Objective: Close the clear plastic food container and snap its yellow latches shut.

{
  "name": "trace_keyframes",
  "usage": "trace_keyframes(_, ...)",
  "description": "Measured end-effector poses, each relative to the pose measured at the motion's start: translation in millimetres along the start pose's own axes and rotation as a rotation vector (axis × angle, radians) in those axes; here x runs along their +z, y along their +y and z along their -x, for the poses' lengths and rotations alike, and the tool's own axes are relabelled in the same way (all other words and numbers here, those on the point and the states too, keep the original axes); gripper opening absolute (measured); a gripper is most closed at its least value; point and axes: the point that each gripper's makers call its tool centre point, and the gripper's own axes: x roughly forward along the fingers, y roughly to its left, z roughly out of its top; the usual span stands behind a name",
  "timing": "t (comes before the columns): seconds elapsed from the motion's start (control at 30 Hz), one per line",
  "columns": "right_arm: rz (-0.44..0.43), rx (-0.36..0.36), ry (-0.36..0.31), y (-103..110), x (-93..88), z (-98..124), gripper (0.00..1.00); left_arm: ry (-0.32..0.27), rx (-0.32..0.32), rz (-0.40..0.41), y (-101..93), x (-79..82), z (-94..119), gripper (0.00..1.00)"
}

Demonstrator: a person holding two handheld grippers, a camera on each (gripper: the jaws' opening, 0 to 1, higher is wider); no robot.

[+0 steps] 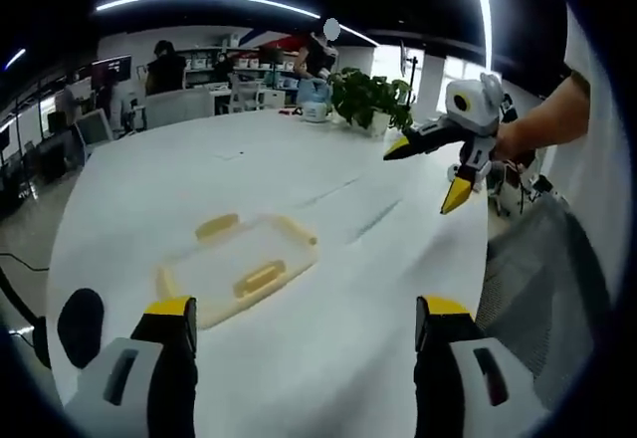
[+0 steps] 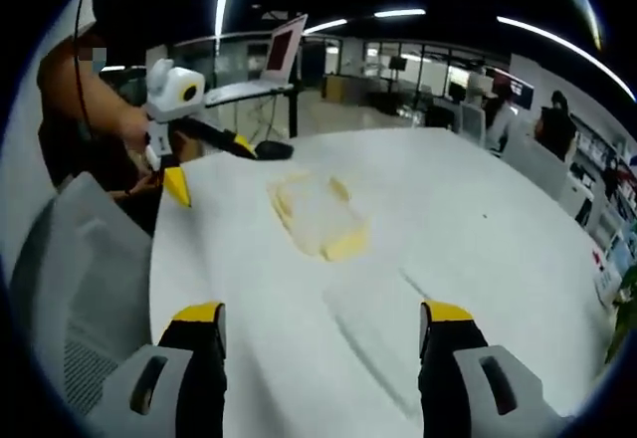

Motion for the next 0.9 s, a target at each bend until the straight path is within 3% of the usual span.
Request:
trace_keyframes(0.57,0.002,0.007,0.016,-14.1,3.4,-17.4,0.80,0.015,0.013,0.008,16.3,-7.2,-6.4,0.91)
trace_keyframes(0.9,0.023,0.035,0.021,-10.7,11.1,-34.2,0.79,0.022,0.028,0.007,32.7,-7.9,-12.1,0.90)
